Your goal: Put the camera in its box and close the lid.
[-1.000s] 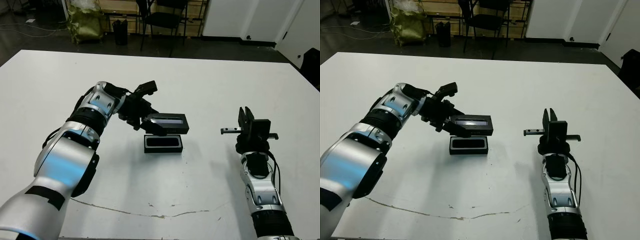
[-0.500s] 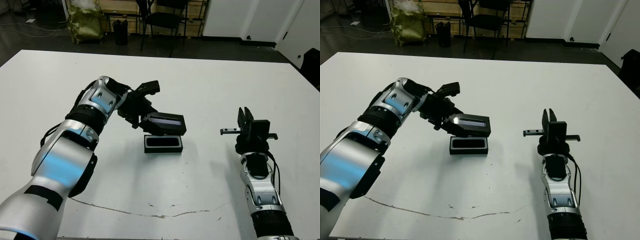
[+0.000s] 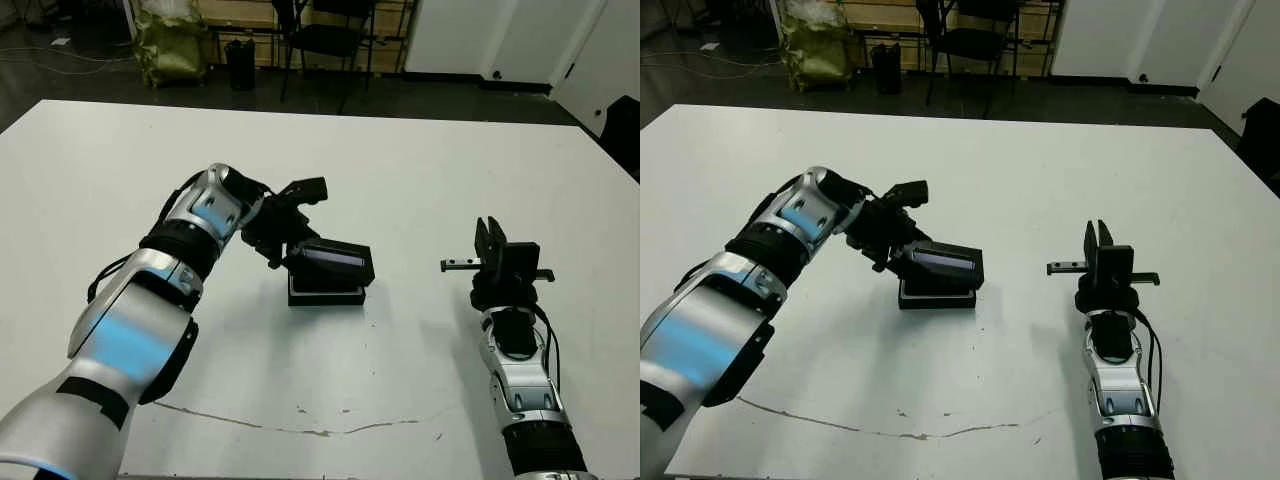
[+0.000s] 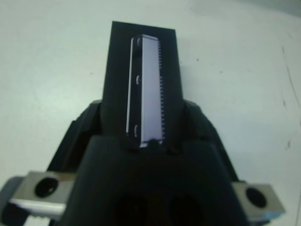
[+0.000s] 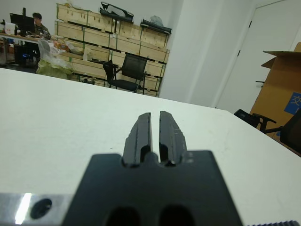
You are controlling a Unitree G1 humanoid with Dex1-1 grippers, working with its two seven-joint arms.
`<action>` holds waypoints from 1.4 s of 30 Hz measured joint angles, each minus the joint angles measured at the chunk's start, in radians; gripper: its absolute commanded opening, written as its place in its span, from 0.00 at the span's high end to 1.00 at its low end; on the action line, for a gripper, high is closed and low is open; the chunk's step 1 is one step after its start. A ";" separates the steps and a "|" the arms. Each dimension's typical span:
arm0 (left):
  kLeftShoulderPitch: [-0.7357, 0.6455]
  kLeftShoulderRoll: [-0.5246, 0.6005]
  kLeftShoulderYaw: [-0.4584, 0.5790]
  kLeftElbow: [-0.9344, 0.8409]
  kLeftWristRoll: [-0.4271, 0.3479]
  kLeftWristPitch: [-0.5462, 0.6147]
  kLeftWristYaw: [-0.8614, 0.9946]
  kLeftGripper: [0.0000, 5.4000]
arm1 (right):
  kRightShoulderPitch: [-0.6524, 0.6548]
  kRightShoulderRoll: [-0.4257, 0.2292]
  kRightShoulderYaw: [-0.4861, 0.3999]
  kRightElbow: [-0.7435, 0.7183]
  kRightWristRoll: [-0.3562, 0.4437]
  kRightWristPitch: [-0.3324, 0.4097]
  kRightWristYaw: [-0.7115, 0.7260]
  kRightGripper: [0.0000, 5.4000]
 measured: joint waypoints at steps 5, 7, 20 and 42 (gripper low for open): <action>0.004 0.004 -0.014 -0.005 0.007 -0.033 0.000 0.50 | 0.001 0.000 0.000 -0.005 0.006 0.005 0.005 1.00; 0.006 0.004 -0.019 -0.004 0.010 -0.034 -0.004 0.50 | 0.002 0.001 0.000 -0.018 0.005 0.006 0.005 1.00; 0.006 0.005 -0.035 0.009 0.017 -0.091 -0.025 0.50 | 0.002 0.001 -0.002 -0.016 0.009 0.031 0.002 1.00; 0.027 0.008 -0.050 0.016 0.029 -0.168 -0.018 0.50 | 0.006 0.007 -0.002 -0.058 0.016 0.060 -0.001 1.00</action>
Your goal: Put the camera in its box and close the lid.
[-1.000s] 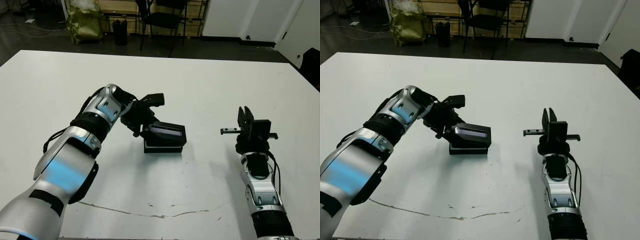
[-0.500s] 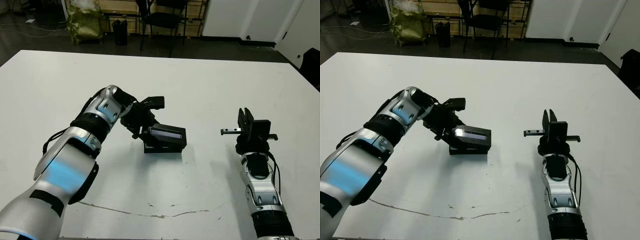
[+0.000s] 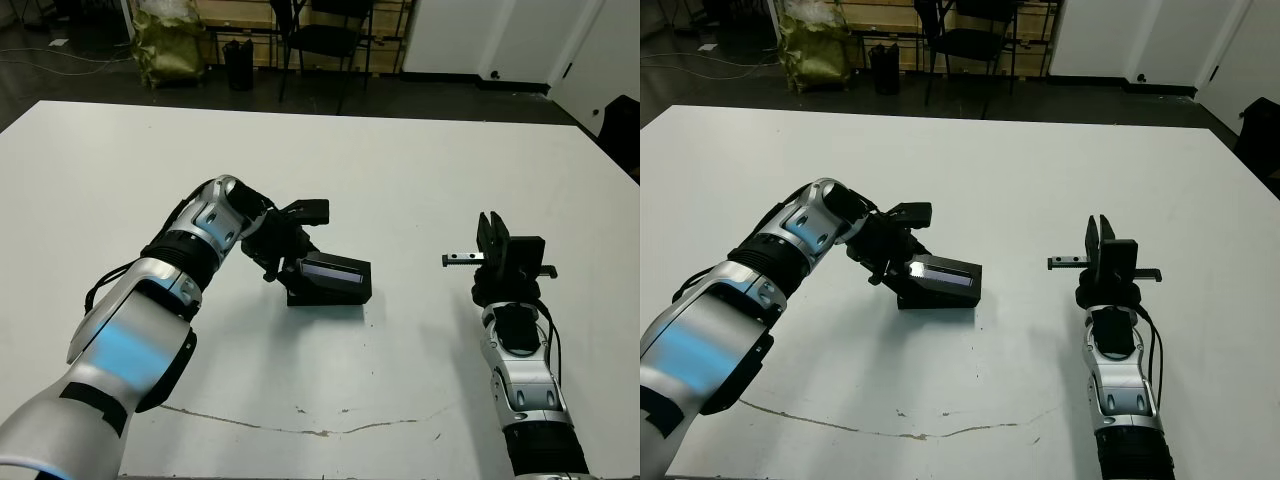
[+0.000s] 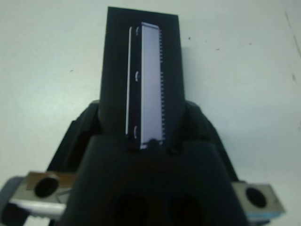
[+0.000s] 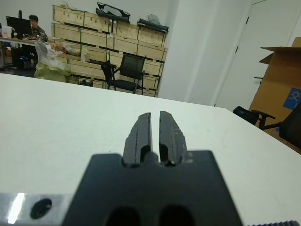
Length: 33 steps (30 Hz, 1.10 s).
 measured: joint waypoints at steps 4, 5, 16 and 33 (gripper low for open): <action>0.006 0.004 -0.002 -0.003 0.001 -0.029 0.000 0.50 | 0.001 0.000 0.000 0.002 0.003 0.000 0.000 1.00; 0.006 0.004 -0.002 -0.003 0.001 -0.030 0.000 0.50 | 0.001 0.000 -0.001 0.002 0.003 0.000 0.000 1.00; 0.040 0.018 0.019 -0.005 -0.012 -0.061 0.010 0.50 | 0.002 0.000 -0.001 -0.001 0.007 -0.007 0.007 1.00; 0.100 0.055 0.061 -0.018 -0.036 -0.044 0.069 0.50 | 0.008 0.001 0.001 -0.075 0.013 0.037 0.012 1.00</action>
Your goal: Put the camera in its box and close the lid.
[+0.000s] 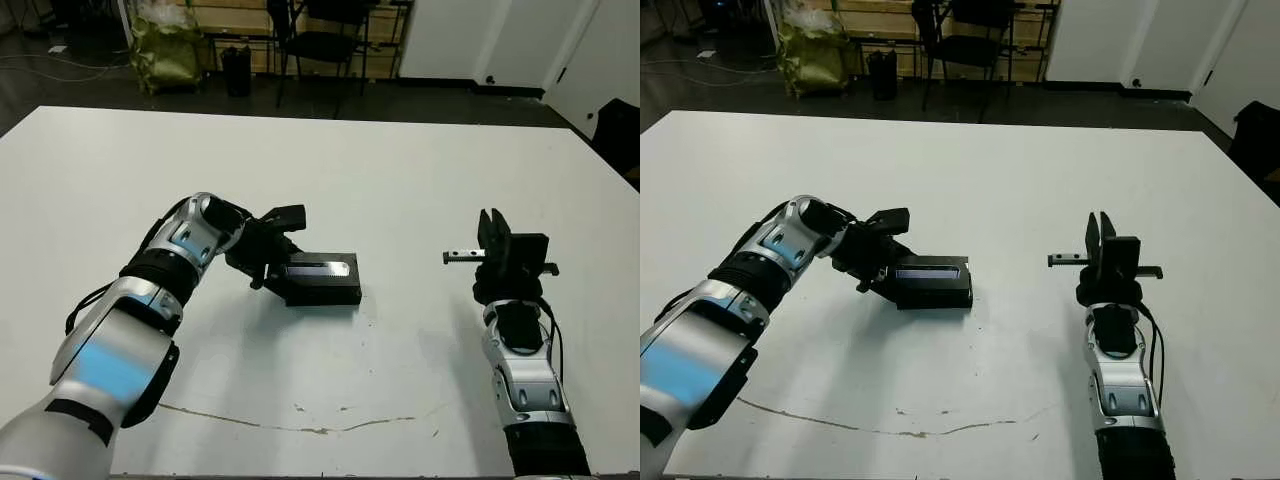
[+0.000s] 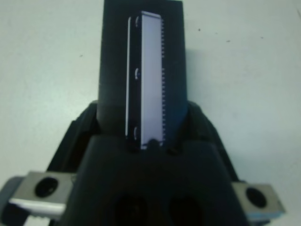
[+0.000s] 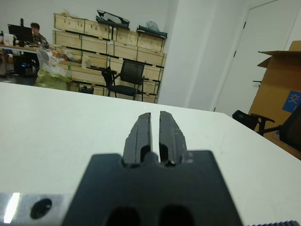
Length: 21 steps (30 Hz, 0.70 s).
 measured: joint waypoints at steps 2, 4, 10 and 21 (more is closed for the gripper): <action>0.008 0.003 0.004 -0.003 -0.007 -0.007 0.009 0.50 | 0.002 0.000 0.000 0.000 -0.001 0.001 0.000 1.00; 0.015 0.005 0.009 -0.007 -0.012 -0.011 0.015 0.50 | 0.004 0.001 0.000 -0.002 0.002 0.001 0.000 1.00; 0.021 0.007 0.007 -0.016 -0.012 -0.018 0.020 0.50 | 0.006 0.000 -0.001 0.022 0.000 -0.003 0.004 1.00; 0.005 -0.011 0.005 0.008 -0.017 0.022 0.024 0.50 | 0.005 0.000 -0.002 0.030 0.006 -0.011 0.003 1.00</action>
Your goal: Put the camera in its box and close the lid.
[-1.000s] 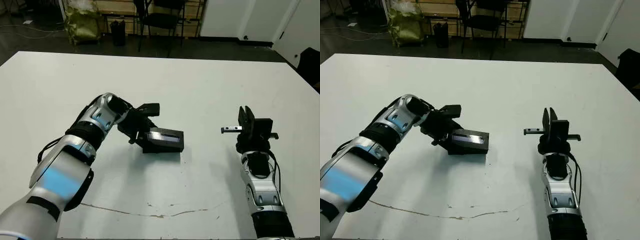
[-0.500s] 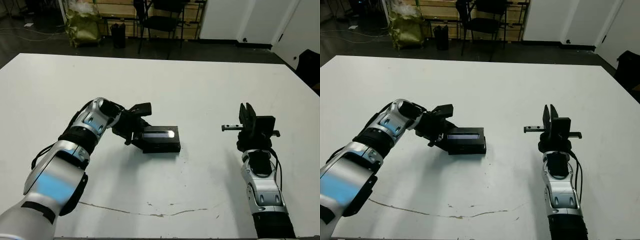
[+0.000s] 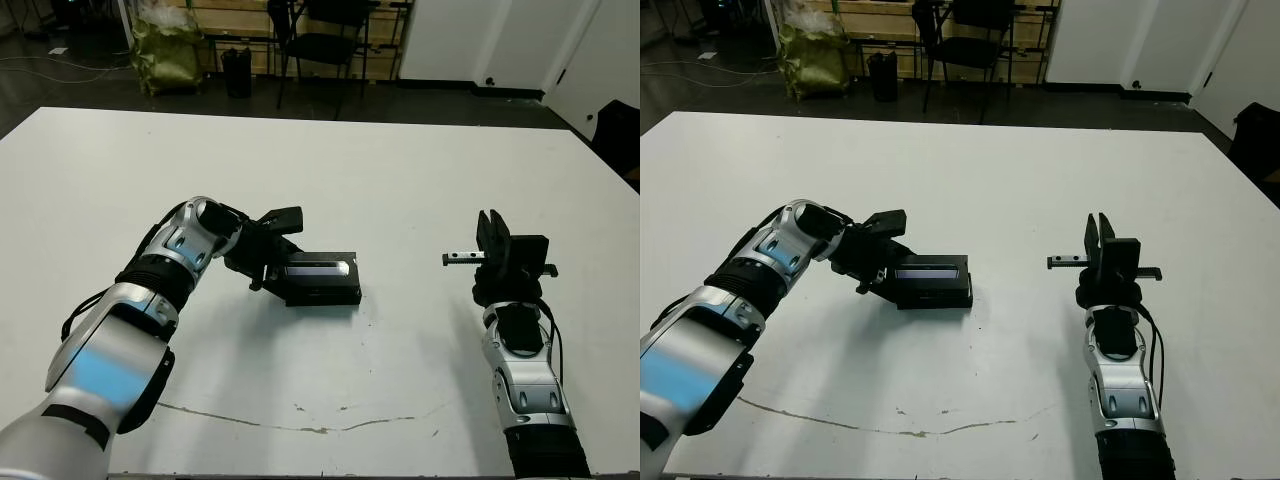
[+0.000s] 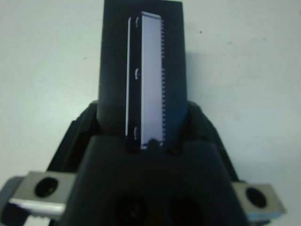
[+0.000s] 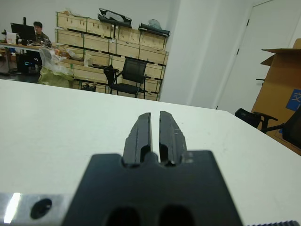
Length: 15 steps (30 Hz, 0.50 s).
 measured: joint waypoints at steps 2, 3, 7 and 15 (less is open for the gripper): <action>-0.004 -0.004 -0.003 0.000 0.001 0.012 0.001 0.50 | 0.000 0.000 0.000 0.000 0.000 0.000 0.000 1.00; -0.004 -0.004 -0.006 -0.002 0.003 0.012 0.001 0.50 | 0.000 0.000 0.000 0.000 -0.001 0.000 -0.001 1.00; -0.006 -0.004 -0.023 -0.016 0.011 -0.007 0.005 0.50 | 0.000 0.000 0.000 -0.001 0.000 -0.001 -0.001 1.00; 0.003 -0.009 -0.033 -0.043 0.017 -0.018 0.022 0.50 | 0.006 0.005 0.003 -0.046 -0.015 0.012 -0.005 1.00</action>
